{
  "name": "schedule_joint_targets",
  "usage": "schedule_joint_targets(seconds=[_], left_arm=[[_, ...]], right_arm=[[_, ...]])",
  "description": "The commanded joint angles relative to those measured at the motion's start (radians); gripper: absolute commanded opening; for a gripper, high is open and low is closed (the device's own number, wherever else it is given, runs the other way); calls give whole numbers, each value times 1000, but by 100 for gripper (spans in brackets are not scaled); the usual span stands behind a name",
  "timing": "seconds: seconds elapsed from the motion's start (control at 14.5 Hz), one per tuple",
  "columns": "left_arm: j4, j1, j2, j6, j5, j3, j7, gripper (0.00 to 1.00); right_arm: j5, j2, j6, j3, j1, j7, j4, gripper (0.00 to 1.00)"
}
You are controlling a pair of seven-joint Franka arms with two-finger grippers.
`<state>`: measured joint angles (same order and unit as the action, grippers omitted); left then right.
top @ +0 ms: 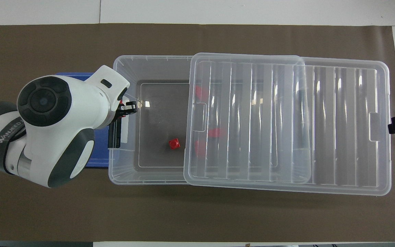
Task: Place red block in blue tray from box
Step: 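Lift the red block with the left gripper over the blue tray, then lower the red block into the blue tray and open the left gripper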
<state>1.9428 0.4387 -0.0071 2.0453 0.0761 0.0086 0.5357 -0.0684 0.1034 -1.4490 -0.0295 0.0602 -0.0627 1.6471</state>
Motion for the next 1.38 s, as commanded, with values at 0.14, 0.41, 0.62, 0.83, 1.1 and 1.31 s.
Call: schedule_joint_targets(seconds=[0.14,0.41,0.62,0.83,1.1,1.31], left_arm=[[68,-172,-25,42,-95,-1,-307,0],[155,-247,-10,166,-95,1,-367,0],[191,-279,33,228,-95,1,-404,0],[206,-302,100,320,-95,1,-447,0],[209,-339,177,384,-95,1,-505,0],[208,-339,240,456,-93,2,-510,0]], right_arm=[[10,9,-149,0,79,-72,72,31],[10,10,-325,0,124,-198,221,0],[10,-36,-393,0,183,-298,246,0],[12,-86,-430,0,214,-301,252,0],[12,-100,-485,0,216,-306,290,0],[12,-88,-545,0,213,-301,350,0]])
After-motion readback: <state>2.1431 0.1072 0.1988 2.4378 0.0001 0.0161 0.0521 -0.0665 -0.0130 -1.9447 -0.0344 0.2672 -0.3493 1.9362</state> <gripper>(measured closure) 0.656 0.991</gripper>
